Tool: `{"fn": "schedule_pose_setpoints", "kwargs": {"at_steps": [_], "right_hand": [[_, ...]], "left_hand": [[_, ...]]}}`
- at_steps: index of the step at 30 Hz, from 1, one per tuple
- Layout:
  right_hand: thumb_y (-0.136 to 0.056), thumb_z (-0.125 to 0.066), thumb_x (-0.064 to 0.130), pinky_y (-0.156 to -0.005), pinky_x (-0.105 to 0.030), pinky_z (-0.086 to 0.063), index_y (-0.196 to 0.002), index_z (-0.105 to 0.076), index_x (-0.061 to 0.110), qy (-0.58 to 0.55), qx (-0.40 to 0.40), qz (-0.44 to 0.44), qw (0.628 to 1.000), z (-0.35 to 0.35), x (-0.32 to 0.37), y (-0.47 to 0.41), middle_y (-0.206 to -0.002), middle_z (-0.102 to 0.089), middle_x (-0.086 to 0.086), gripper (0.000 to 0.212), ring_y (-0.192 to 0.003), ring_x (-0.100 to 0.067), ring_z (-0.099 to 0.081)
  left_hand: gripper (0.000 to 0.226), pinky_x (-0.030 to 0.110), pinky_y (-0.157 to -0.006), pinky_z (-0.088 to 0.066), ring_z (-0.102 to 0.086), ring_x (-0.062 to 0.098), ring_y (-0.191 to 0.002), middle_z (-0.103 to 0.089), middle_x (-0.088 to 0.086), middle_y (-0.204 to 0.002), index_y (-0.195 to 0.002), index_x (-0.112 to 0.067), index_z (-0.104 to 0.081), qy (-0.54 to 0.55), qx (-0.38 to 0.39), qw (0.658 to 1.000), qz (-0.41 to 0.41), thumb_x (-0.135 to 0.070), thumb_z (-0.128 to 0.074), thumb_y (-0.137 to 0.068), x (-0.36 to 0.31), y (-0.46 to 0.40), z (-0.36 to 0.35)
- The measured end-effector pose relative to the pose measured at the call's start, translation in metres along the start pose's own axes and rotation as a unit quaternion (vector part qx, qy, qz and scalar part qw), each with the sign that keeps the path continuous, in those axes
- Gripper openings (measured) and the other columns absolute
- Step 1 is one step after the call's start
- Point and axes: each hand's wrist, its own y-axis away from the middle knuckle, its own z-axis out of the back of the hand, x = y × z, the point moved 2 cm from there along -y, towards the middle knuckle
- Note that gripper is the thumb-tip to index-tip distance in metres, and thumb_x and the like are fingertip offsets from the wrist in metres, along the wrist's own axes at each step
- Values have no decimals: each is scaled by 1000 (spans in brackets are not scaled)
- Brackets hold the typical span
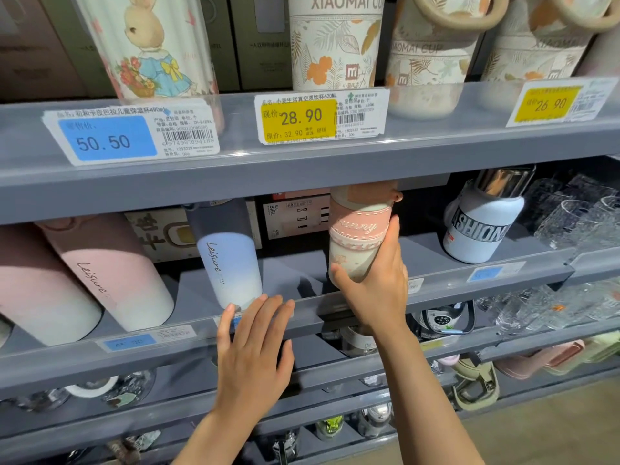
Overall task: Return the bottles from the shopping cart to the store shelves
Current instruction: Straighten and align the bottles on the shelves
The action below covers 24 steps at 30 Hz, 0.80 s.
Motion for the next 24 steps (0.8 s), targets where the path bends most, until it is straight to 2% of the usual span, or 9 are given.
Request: {"fn": "schedule_pose_setpoints", "kwargs": {"at_steps": [3, 7, 13, 16, 18, 21, 24], "right_hand": [[-62, -84, 48, -103, -47, -39, -152, -14, 13, 13, -37, -32, 999, -5, 3, -3, -140, -40, -11, 120, -128, -31, -42], [-59, -87, 38, -96, -45, -45, -144, -33, 9, 6, -75, -34, 997, -8, 2, -3, -131, -50, -9, 104, -117, -33, -52], [-69, -77, 28, -98, -45, -41, -147, -25, 14, -12, -20, -26, 999, -5, -3, -4, -132, -54, -7, 95, -112, -33, -53], [-65, -82, 42, -102, -45, -39, -147, -25, 11, 4, -18, -17, 1000, -3, -1, -4, -131, -52, -8, 105, -118, -30, -50], [-58, -86, 48, -98, -43, -39, -144, -32, 8, 24, -35, -26, 999, -6, -1, -4, -124, -50, -10, 109, -115, -30, -49], [-56, -88, 39, -96, -45, -41, -140, -36, 9, 20, -50, -37, 998, -8, -2, -7, -118, -50, -10, 102, -111, -31, -49], [-61, -84, 31, -99, -47, -40, -145, -28, 12, -8, -23, -35, 999, -7, -5, -8, -125, -50, -10, 102, -114, -29, -49]], "left_hand": [[48, 47, -116, -14, -47, 21, -124, -55, 2, -129, -129, -16, -50, -2, 5, 1000, 0, -27, -50, -83, 0, 0, 1], [49, 48, -114, -18, -46, 21, -125, -55, 2, -131, -131, -16, -49, -9, 12, 1000, -6, -27, -49, -83, 1, 1, 1], [49, 48, -114, -17, -46, 21, -126, -56, 3, -132, -132, -16, -48, -9, 12, 1000, -7, -26, -49, -84, 2, 2, 1], [50, 48, -114, -18, -46, 21, -127, -57, 3, -132, -132, -16, -48, -8, 13, 1000, -8, -26, -49, -83, 2, 2, 1], [50, 47, -115, -18, -46, 21, -127, -57, 3, -132, -132, -17, -48, -8, 16, 1000, -9, -26, -49, -83, 2, 2, 2], [50, 46, -114, -19, -46, 20, -127, -57, 2, -132, -132, -16, -48, -10, 20, 1000, -13, -25, -49, -83, 3, 1, 4], [50, 47, -113, -22, -46, 20, -127, -57, 2, -133, -132, -17, -48, -8, 28, 999, -14, -24, -49, -82, 4, 2, 4]]}}
